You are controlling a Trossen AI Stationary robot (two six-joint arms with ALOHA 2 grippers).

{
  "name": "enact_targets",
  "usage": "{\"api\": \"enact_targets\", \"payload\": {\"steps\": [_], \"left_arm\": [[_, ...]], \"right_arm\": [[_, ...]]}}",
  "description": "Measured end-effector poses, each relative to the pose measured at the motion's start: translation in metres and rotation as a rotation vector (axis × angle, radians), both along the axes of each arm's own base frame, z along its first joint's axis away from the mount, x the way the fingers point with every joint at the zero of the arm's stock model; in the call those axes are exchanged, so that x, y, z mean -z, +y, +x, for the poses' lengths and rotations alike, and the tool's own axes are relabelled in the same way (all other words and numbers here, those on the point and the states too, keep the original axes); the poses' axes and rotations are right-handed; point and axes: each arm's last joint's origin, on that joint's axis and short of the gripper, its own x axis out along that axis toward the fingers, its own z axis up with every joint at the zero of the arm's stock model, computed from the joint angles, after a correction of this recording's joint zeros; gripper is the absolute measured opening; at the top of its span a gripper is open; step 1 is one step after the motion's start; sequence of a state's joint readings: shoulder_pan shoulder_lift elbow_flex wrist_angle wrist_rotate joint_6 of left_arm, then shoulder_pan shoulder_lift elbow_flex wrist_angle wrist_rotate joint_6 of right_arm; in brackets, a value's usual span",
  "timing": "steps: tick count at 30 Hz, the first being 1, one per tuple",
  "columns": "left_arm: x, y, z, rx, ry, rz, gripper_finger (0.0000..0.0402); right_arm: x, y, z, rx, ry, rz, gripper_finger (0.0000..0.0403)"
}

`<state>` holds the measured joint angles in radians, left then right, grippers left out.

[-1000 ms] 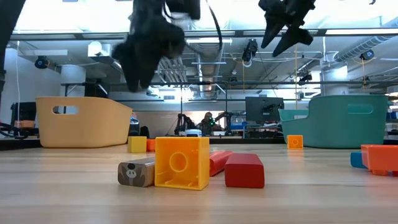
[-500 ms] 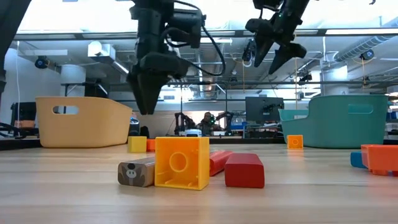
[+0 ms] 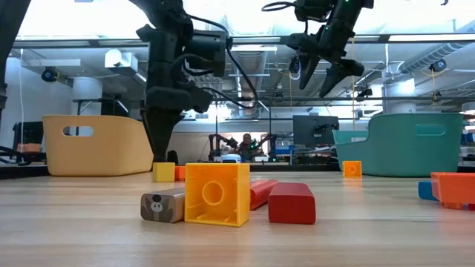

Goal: Sort blocks by size
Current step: Put the yellow block into the blue bin

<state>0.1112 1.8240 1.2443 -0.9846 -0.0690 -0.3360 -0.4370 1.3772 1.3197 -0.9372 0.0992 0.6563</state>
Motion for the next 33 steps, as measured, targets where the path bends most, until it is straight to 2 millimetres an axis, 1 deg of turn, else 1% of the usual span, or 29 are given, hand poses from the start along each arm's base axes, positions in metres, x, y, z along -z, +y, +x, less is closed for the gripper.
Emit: {"api": "enact_targets", "payload": {"steps": [3, 6, 12, 14, 21, 27, 33], "left_arm": [[0.0058, -0.0001, -0.0017, 0.005, -0.004, 0.000, 0.0224], [0.0072, -0.0002, -0.0025, 0.008, -0.001, 0.000, 0.0224], [0.0068, 0.0008, 0.0059, 0.013, -0.087, 0.010, 0.0224], [0.0074, 0.0007, 0.0067, 0.013, -0.092, 0.006, 0.0224], [0.0081, -0.0001, 0.0054, 0.005, -0.078, -0.020, 0.0224], [0.0081, 0.0015, 0.0051, 0.005, -0.077, -0.017, 0.0224], [0.0084, 0.0006, -0.0021, 0.004, -0.001, -0.025, 0.0224]], "right_arm": [[0.0011, -0.0003, 0.0008, 0.007, 0.000, 0.008, 0.0278], [0.0018, -0.0005, 0.0013, 0.020, -0.003, 0.015, 0.0280], [0.0018, -0.0005, 0.0013, 0.026, -0.004, 0.017, 0.0283], [0.0018, -0.0005, 0.0013, 0.024, -0.003, 0.016, 0.0281], [0.0018, -0.0005, 0.0013, 0.031, -0.006, 0.019, 0.0275], [0.0018, -0.0006, 0.0013, 0.023, -0.003, 0.015, 0.0286], [0.0019, -0.0001, 0.0016, 0.017, -0.011, 0.032, 0.0284]]}}
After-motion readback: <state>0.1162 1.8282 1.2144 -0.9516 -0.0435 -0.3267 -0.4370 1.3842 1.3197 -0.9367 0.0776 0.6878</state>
